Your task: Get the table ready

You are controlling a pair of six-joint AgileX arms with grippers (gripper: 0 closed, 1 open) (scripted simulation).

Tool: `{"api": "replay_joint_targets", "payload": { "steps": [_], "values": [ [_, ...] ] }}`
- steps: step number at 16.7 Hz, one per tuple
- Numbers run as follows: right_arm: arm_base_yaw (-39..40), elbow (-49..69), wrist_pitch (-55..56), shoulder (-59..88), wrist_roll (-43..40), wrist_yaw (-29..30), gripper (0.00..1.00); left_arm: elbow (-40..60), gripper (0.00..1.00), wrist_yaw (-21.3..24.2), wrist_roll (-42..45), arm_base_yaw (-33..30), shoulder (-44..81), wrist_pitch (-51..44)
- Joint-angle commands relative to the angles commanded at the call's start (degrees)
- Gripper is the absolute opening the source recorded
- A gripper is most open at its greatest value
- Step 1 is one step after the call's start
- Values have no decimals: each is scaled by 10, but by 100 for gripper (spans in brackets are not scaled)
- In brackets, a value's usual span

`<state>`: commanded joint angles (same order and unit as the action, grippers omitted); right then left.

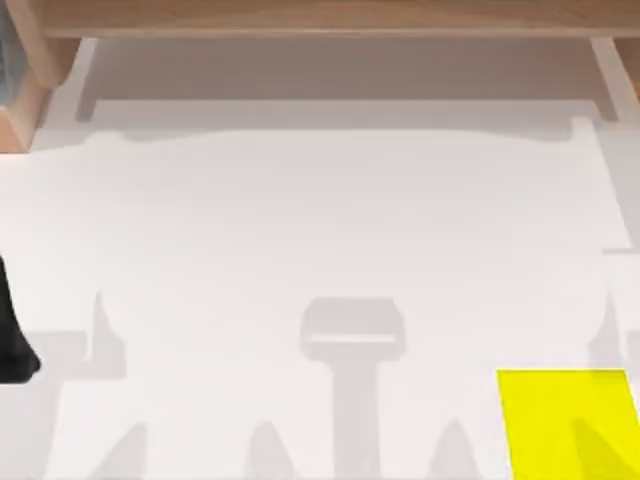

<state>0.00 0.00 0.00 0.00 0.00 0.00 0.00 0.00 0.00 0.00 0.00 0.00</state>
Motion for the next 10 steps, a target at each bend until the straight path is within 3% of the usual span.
{"api": "replay_joint_targets", "payload": {
  "steps": [5,10],
  "values": [
    [-14,34,-33,35,0,-1,100,0,100,0,0,0,0,0],
    [-74,210,-173,213,-3,-1,100,0,100,0,0,0,0,0]
  ]
}}
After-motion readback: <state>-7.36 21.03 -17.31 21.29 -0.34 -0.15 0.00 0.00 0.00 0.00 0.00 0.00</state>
